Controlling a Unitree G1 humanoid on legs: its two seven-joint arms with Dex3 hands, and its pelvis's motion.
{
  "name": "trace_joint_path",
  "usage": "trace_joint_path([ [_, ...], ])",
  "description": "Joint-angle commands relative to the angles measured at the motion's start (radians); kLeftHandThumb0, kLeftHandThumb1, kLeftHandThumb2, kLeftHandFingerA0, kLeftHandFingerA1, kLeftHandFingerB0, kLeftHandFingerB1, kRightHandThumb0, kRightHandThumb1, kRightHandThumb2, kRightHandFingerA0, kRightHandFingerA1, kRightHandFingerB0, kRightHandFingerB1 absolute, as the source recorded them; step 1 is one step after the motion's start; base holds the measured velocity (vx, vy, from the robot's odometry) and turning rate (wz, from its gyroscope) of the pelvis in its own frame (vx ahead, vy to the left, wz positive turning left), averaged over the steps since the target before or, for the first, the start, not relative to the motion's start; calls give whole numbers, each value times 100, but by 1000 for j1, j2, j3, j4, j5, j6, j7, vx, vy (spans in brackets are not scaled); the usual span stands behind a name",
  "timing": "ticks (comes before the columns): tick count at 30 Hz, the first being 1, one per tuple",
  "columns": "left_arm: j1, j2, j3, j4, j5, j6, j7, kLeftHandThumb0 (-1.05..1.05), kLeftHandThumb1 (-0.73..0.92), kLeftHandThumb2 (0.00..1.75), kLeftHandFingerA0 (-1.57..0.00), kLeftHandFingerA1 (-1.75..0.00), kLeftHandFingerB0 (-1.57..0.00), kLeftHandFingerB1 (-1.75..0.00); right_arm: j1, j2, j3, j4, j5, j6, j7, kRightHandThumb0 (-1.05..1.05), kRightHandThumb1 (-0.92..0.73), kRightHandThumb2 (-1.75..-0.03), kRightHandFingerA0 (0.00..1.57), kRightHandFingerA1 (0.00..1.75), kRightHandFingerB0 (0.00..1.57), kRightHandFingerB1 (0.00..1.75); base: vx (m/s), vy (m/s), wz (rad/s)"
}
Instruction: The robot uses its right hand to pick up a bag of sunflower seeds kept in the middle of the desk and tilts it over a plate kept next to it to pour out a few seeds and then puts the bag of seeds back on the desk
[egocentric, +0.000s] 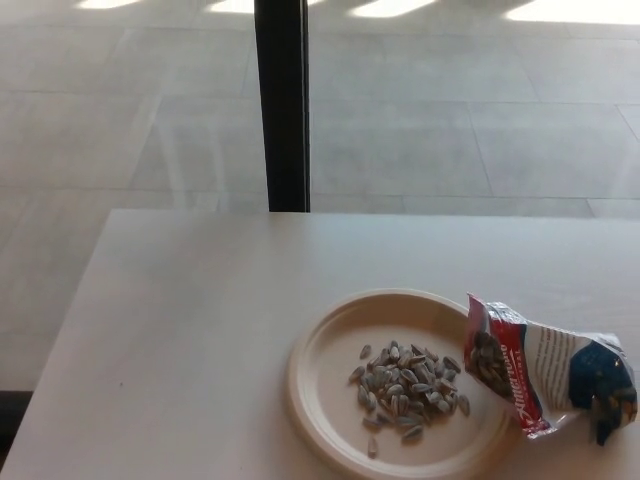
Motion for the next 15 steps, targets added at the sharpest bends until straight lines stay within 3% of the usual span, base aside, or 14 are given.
trace_joint_path([
  [1,69,7,32,9,-33,-3,-26,-85,80,64,-46,-61,-30,-38,124,-5,80,291,55,-162,-61,-103,-68,-109,0,41,0,36,0,0,0],
  [4,85,6,19,7,-16,-15,-24,-85,81,64,-49,-58,-30,-38,136,-25,108,312,70,-179,-64,-105,-71,-112,0,42,0,36,0,0,0],
  [5,92,6,15,10,-11,-17,-25,-87,81,64,-48,-56,-31,-38,140,-35,102,324,88,-167,-60,-95,-65,-104,14,66,0,32,0,0,0],
  [6,99,4,30,13,-26,-9,-44,-87,78,63,-46,-58,-30,-38,152,-46,112,339,101,-174,-38,-94,-66,-107,21,71,0,33,0,0,0],
  [7,105,4,59,17,-57,18,-69,-85,75,63,-46,-59,-29,-38,170,-58,123,359,109,-178,-15,-93,-67,-105,27,70,0,30,0,0,0],
  [8,120,14,15,14,-4,-6,-55,-85,83,66,-48,-52,-29,-36,184,-74,155,382,100,-178,-7,-86,-64,-105,32,70,0,36,0,0,0],
  [14,159,61,-140,8,131,-17,-31,-86,83,65,-51,-58,-33,-36,231,-113,217,448,168,-202,34,-86,-63,-105,31,71,0,38,0,0,0],
  [15,159,67,-181,9,160,-18,-9,-88,69,107,-45,-62,-30,-50,239,-117,228,453,172,-210,40,-85,-64,-105,33,72,0,38,0,0,0],
])
